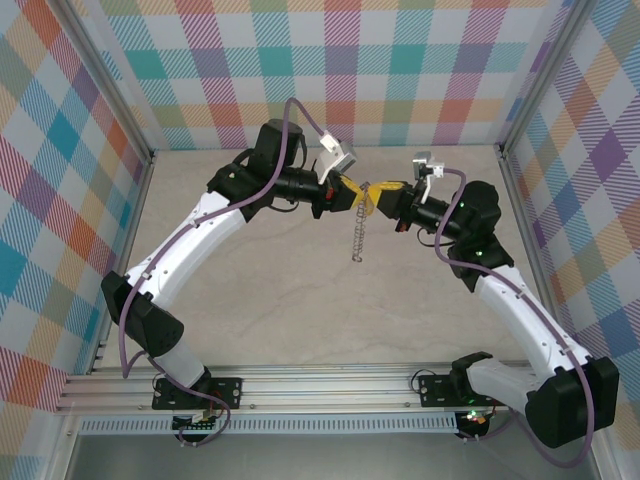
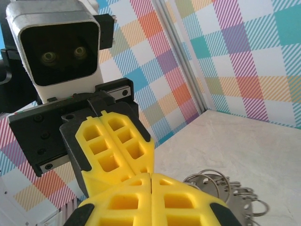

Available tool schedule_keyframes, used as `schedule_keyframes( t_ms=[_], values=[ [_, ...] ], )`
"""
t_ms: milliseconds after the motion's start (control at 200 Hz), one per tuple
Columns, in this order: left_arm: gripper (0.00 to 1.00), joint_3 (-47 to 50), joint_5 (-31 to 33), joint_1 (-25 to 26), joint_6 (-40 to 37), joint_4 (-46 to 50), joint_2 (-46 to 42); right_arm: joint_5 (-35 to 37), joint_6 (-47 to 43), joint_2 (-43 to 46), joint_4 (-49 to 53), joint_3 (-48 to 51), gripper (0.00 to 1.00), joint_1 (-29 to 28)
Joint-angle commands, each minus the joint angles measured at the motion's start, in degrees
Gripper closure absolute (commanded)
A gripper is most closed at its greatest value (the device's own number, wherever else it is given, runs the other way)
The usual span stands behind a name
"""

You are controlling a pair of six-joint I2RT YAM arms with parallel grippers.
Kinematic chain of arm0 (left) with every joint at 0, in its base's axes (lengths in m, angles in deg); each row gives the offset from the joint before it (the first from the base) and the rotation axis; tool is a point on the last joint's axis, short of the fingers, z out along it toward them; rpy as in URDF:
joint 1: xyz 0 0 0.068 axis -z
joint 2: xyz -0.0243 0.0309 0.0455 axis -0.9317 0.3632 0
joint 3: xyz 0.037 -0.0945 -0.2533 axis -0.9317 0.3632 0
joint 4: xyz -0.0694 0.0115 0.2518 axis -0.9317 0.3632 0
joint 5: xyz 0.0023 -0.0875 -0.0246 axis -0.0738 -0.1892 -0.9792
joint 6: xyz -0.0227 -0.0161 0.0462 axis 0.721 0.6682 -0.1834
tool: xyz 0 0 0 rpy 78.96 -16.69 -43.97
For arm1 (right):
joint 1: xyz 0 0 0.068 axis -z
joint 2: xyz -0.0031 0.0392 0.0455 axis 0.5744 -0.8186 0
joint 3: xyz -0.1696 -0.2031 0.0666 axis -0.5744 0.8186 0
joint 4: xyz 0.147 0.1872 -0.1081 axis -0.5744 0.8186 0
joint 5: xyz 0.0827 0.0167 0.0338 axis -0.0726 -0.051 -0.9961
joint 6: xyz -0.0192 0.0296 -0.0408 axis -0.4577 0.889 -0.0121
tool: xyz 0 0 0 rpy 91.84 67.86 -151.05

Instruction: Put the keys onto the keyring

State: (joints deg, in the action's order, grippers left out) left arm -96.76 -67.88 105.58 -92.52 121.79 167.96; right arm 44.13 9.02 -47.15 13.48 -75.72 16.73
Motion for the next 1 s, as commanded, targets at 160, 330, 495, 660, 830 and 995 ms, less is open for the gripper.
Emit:
schedule_keyframes(
  t_ms=[160,330,495,660,830,995],
  values=[
    [1.0,0.8,-3.5,1.3,0.7,-4.7,-3.7,2.5,0.1,0.5,0.6,2.9,1.0,2.3],
    [1.0,1.8,-2.8,1.3,1.8,-6.7,-3.9,-0.2,1.8,0.1,-1.2,3.5,1.0,2.4],
    [1.0,5.0,-0.5,1.3,4.5,-12.3,-5.1,-3.6,5.0,-0.5,-4.2,4.0,1.0,2.3],
    [1.0,10.3,3.2,1.3,9.2,-22.4,-7.3,-4.9,8.5,-1.0,-7.8,5.0,1.0,2.3],
    [1.0,14.9,7.2,1.3,13.4,-31.8,-8.9,-5.2,12.6,-2.0,-12.2,5.7,1.0,2.3],
    [1.0,17.3,9.8,1.3,16.2,-37.1,-9.2,-5.3,16.8,-3.2,-17.8,6.2,1.0,2.3]
  ],
)
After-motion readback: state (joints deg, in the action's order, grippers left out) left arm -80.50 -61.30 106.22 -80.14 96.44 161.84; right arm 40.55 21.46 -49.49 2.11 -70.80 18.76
